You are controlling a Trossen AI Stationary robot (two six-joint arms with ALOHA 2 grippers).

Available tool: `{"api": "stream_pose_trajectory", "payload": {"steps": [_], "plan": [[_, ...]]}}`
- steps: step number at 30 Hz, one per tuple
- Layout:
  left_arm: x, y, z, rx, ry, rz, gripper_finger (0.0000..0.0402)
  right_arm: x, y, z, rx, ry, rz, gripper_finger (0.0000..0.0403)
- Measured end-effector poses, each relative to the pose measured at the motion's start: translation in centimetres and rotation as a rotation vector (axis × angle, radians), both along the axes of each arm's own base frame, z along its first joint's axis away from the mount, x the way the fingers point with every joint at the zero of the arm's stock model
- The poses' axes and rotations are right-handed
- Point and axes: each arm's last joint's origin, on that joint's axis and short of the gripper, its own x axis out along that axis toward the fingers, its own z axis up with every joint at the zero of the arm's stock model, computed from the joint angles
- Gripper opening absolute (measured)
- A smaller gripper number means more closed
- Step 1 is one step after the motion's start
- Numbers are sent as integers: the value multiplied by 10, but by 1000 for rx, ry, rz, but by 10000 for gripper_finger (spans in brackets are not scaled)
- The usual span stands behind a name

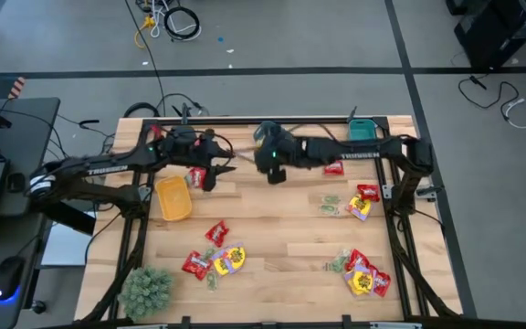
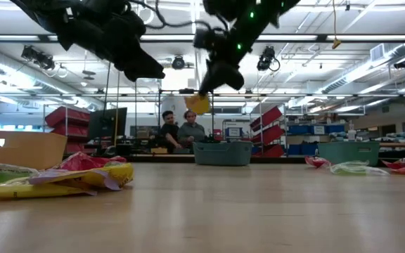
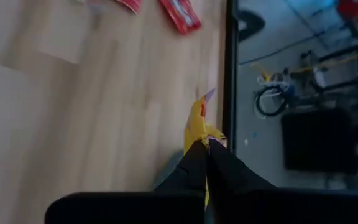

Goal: Sort candy
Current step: Put the yellow candy into the blue bin

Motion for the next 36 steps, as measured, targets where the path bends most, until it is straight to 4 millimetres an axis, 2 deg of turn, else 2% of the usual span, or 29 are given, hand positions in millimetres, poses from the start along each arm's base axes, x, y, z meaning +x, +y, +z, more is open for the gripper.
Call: {"api": "stream_pose_trajectory", "payload": {"steps": [7,12,16,20,28,32,34,36], "plan": [[-9,-3,-21,-2,-35,27,193,-25,-67,-28,59,-65,-89,0],[-13,-4,-36,0,-32,88,193,-44,-88,-49,108,-41,-131,0],[-14,-4,-40,-5,-35,105,193,-52,-92,-61,174,-42,-156,3],[-15,-4,-41,-25,-30,112,193,-54,-87,-67,209,-32,-178,33],[-15,-4,-42,-30,-20,112,193,-49,-75,-68,246,-48,-219,171],[-15,-4,-42,-34,-12,113,193,-47,-76,-60,229,-46,-259,227],[-15,-4,-42,-34,-11,113,193,-47,-79,-58,247,-60,-261,230],[-15,-4,-43,-35,-10,113,193,-49,-83,-59,287,-68,-243,209]]}}
